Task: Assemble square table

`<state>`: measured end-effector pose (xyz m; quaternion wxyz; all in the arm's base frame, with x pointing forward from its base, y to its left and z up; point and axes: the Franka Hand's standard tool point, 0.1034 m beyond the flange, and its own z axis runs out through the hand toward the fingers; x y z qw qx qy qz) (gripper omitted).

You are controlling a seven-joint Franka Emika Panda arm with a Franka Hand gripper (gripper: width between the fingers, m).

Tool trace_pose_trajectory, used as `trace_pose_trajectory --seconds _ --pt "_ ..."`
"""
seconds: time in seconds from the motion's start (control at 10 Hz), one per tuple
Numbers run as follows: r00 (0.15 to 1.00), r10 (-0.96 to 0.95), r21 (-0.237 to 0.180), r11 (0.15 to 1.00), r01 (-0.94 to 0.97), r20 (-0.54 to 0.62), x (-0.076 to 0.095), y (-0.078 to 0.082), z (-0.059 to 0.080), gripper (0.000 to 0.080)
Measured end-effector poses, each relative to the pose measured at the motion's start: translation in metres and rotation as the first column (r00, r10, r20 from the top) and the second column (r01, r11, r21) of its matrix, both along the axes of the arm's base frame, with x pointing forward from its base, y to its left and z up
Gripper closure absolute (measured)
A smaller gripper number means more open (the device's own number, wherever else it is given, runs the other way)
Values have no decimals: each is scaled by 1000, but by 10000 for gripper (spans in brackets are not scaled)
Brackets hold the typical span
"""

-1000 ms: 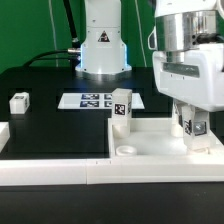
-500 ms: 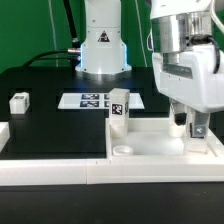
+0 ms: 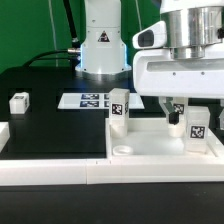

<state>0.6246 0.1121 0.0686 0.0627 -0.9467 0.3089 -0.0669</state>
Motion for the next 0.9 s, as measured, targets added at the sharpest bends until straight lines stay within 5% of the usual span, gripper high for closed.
trace_pose_trajectory --seconds 0.2,0.5,0.6,0.7,0.9 --pt "927 376 -99 922 -374 -5 6 1 0 151" --pt "948 317 -89 945 -315 1 8 0 0 246" --pt "975 221 -71 973 -220 2 7 1 0 427" --pt "984 181 -65 982 -180 1 7 1 0 509" --pt "999 -39 -25 999 39 -6 7 3 0 509"
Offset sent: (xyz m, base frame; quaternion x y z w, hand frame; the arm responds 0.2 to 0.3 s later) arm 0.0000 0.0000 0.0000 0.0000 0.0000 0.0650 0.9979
